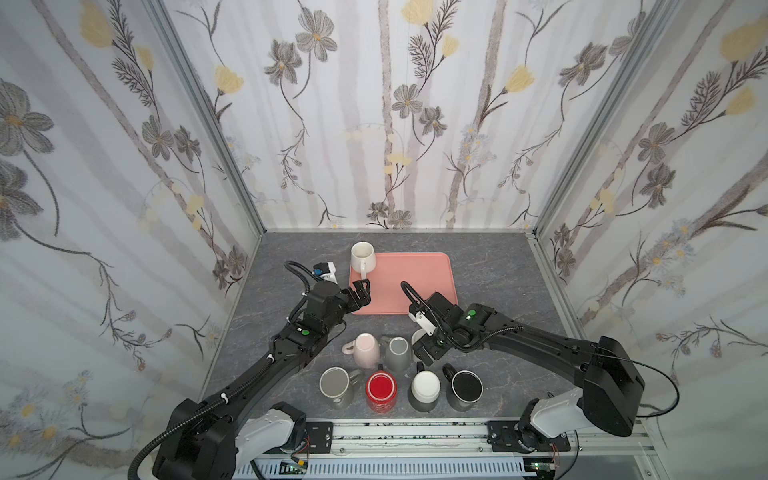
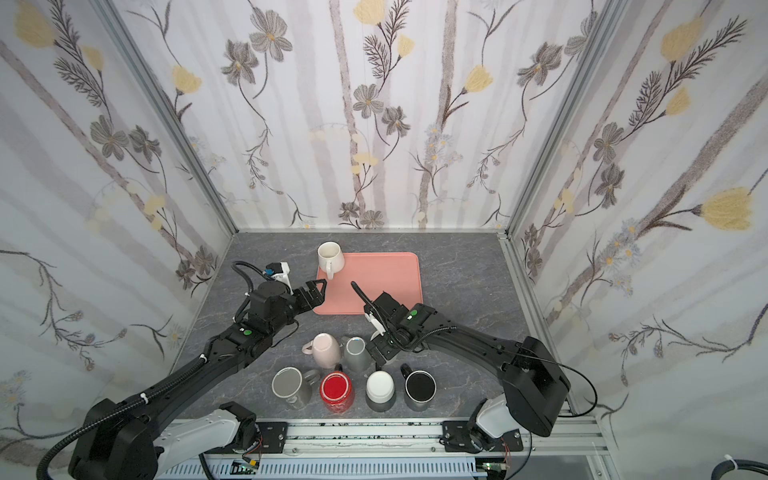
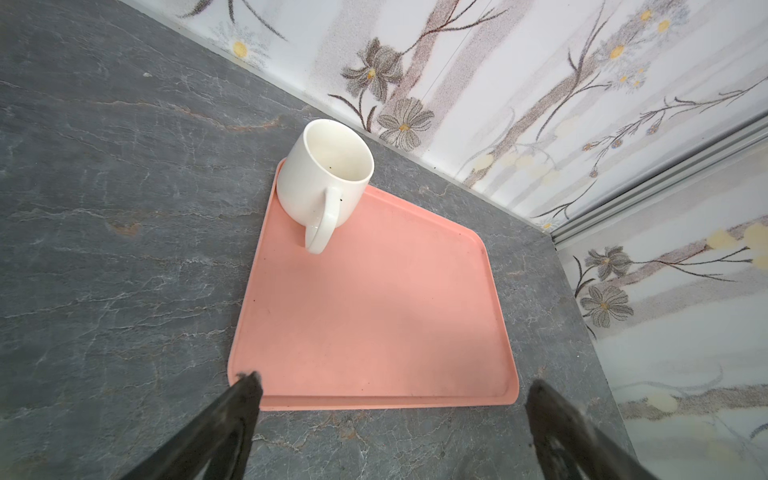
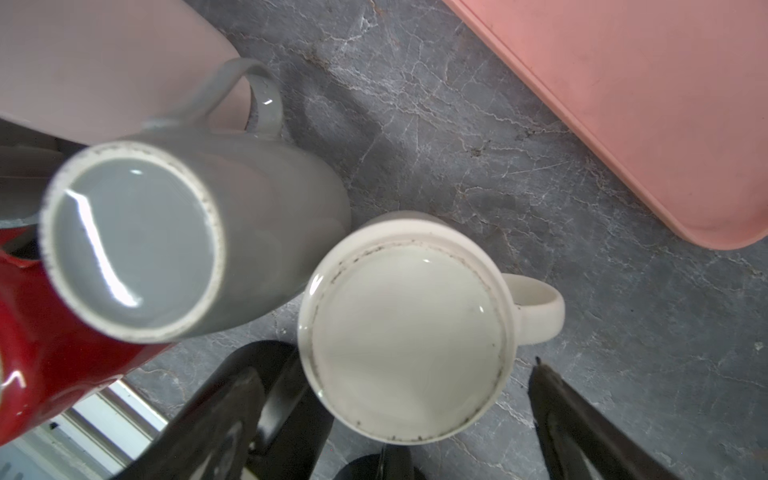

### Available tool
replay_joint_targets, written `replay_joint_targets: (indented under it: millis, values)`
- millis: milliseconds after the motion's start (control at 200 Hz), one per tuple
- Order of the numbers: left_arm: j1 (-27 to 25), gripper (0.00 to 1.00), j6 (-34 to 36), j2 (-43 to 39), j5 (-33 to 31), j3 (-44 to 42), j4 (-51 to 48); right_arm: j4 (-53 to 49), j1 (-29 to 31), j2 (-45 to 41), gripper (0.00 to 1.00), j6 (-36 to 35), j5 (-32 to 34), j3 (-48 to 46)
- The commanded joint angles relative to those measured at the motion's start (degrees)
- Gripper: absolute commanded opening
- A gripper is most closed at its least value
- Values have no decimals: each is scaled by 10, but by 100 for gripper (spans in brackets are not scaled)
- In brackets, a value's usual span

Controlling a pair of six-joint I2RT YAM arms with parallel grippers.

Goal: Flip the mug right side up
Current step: 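Move the right gripper over the upside-down red-lined white mug while the left arm draws back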

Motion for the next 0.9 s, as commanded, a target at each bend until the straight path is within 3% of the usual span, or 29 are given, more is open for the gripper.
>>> replay_joint_targets:
  millis: [0, 280, 585, 719, 894]
  values:
    - [2, 100, -5, 1, 1, 0, 3, 8, 0, 11, 100, -23, 15, 8]
    - [5, 100, -8, -2, 2, -1, -2, 23, -1, 25, 96, -18, 28, 8]
    - [7, 100, -10, -9, 4, -3, -3, 48, -57, -8, 84, 86, 68, -34]
    - [7, 100, -10, -10, 7, -3, -3, 80, -65, -49, 97, 95, 35, -45]
    - [8, 100, -12, -15, 8, -7, -1, 128, -127, -103, 100, 99, -38, -60]
